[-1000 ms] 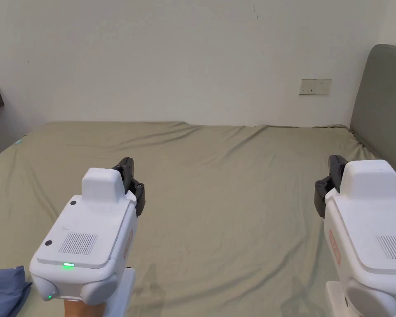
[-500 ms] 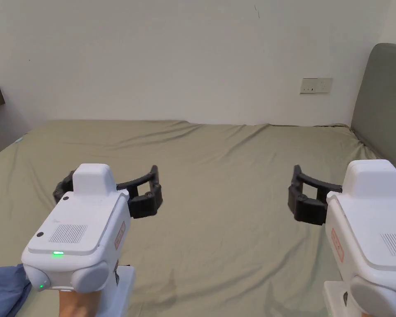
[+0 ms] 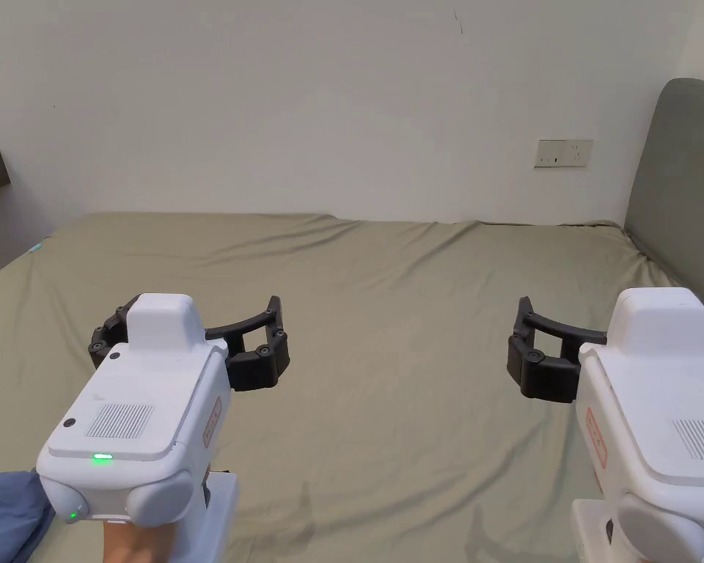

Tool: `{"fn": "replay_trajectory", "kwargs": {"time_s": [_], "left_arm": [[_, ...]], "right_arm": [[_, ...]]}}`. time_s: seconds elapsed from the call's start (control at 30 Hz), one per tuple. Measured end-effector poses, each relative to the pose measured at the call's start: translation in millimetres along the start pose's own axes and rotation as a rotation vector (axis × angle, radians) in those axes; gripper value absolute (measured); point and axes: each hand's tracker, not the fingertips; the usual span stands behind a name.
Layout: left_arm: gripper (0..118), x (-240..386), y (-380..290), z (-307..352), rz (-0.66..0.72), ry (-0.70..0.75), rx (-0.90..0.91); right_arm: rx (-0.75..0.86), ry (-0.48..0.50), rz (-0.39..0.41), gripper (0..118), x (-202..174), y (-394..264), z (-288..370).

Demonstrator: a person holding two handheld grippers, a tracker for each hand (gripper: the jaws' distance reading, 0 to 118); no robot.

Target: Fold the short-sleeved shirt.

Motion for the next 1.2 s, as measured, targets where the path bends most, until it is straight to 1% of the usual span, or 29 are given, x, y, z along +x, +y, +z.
{"fn": "replay_trajectory", "kwargs": {"time_s": [1.2], "left_arm": [[118,1.3,-0.6,1.8,-0.027,-0.009,0.005]], "right_arm": [[0.004,-0.016,0.005,118,2.4,4.1,5.6]]}}
